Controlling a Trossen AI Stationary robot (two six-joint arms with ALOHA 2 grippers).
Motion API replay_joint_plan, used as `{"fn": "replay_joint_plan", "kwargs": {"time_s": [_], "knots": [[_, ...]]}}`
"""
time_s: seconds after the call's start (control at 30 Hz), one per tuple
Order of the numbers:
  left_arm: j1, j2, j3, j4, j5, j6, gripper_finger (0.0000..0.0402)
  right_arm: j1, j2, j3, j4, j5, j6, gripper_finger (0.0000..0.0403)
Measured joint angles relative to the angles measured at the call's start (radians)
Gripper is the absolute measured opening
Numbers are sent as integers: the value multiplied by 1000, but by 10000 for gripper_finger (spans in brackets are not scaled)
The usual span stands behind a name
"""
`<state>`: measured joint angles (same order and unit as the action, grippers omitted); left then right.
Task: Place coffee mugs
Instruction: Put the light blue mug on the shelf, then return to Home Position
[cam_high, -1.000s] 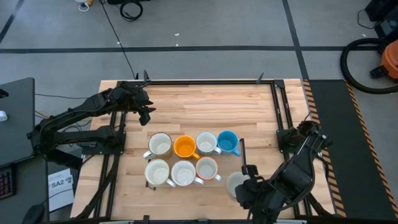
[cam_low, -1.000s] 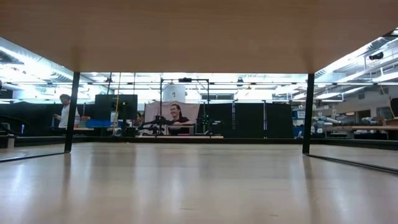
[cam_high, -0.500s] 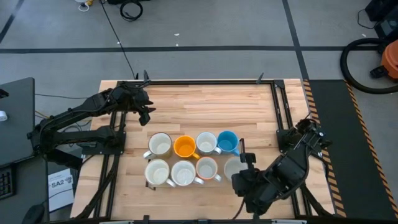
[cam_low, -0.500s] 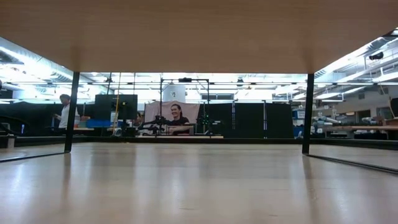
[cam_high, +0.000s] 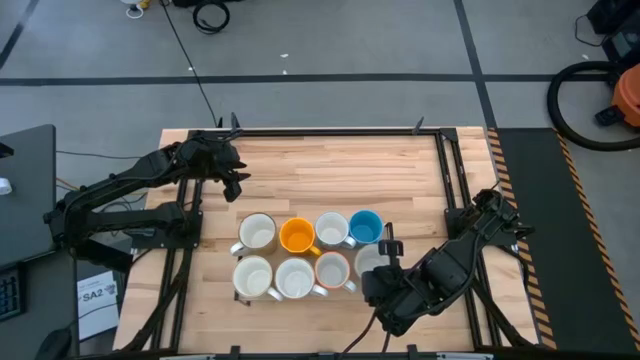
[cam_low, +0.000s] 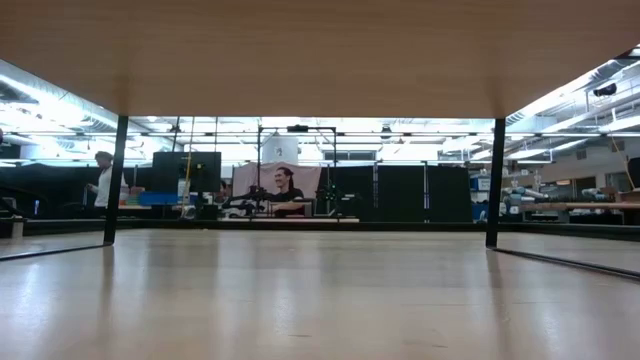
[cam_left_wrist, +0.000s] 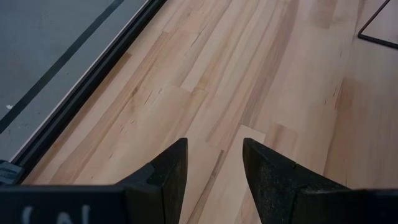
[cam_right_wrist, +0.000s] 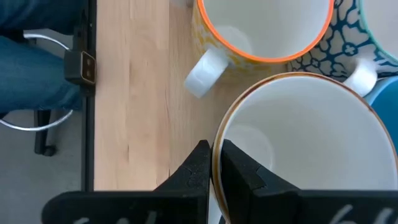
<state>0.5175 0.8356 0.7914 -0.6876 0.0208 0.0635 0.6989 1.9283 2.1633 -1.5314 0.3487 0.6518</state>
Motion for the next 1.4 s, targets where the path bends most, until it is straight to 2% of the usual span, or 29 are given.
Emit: {"fn": "replay_joint_plan", "kwargs": {"time_s": [0.77,1.1,1.4], "knots": [[0,0,0,0,0,1,160,-2,0,0,57,24,31,33],[0,0,0,0,0,2,160,-2,0,0,59,20,26,63],[0,0,0,0,0,2,160,-2,0,0,58,20,29,68]]}}
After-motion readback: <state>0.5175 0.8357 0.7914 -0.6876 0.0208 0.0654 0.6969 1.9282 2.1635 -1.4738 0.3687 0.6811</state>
